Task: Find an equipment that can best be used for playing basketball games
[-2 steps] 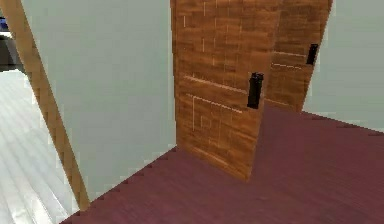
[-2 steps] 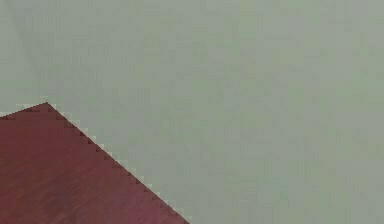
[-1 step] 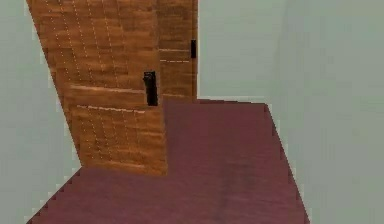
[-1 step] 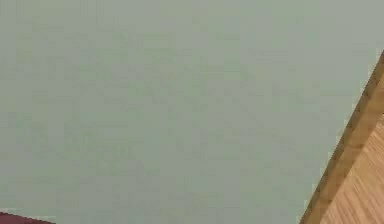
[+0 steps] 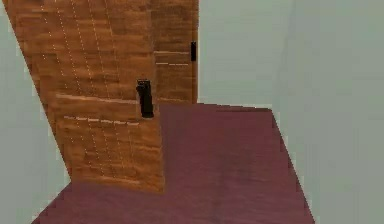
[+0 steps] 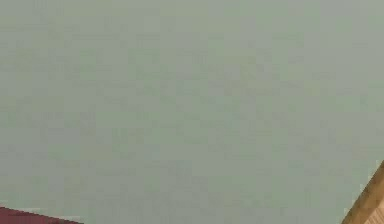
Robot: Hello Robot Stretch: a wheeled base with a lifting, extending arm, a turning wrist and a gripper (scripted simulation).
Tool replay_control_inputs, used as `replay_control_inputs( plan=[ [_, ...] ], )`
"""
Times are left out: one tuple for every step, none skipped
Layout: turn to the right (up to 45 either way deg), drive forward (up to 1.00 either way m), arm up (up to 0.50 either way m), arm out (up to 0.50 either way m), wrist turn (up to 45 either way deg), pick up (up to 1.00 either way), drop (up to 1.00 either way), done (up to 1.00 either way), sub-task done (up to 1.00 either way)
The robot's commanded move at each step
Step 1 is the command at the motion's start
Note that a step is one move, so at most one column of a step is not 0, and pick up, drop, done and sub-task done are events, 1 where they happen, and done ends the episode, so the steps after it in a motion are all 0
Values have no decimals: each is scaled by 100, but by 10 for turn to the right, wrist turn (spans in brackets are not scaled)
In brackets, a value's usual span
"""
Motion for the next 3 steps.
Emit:
replay_control_inputs(
  plan=[
    [0, 100, 0, 0, 0, 0, 0, 0, 0],
    [360, 0, 0, 0, 0, 0, 0, 0, 0],
    [0, 5, 0, 0, 0, 0, 0, 0, 0]
  ],
)
